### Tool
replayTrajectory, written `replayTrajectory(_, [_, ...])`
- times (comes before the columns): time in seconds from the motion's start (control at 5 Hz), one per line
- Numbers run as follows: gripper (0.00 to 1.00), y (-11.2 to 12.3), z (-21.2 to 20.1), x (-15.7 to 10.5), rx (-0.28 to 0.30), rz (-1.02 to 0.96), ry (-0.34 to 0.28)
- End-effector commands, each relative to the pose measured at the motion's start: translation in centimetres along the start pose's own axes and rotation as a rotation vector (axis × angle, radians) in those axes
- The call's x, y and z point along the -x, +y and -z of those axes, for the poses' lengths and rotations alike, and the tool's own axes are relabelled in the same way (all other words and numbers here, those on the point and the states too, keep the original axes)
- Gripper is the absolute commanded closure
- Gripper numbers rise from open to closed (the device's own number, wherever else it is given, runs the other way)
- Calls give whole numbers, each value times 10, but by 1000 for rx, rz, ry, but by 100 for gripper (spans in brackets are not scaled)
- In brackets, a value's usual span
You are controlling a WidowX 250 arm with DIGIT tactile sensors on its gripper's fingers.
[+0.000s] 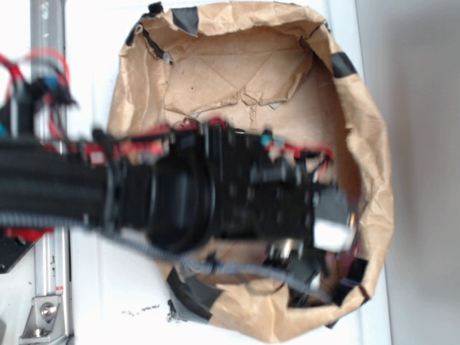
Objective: Grab the yellow duck.
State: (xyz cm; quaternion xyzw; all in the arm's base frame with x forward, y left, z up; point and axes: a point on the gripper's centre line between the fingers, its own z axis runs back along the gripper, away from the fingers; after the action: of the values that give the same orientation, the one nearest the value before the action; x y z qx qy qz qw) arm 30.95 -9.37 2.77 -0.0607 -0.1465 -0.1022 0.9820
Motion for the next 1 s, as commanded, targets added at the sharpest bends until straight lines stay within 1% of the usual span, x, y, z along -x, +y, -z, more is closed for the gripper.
replayTrajectory(0.0, [0, -5, -6, -4, -49, 101, -69])
replayTrajectory(0.2, [0, 11, -13, -18, -97, 88, -126])
replayTrajectory(0.4, [0, 22, -5, -28, -108, 104, -133])
replayTrajectory(0.6, [100, 26, -3, -28, -60, 85, -148])
replayTrajectory(0.8, [100, 28, -5, -25, -50, 72, -151])
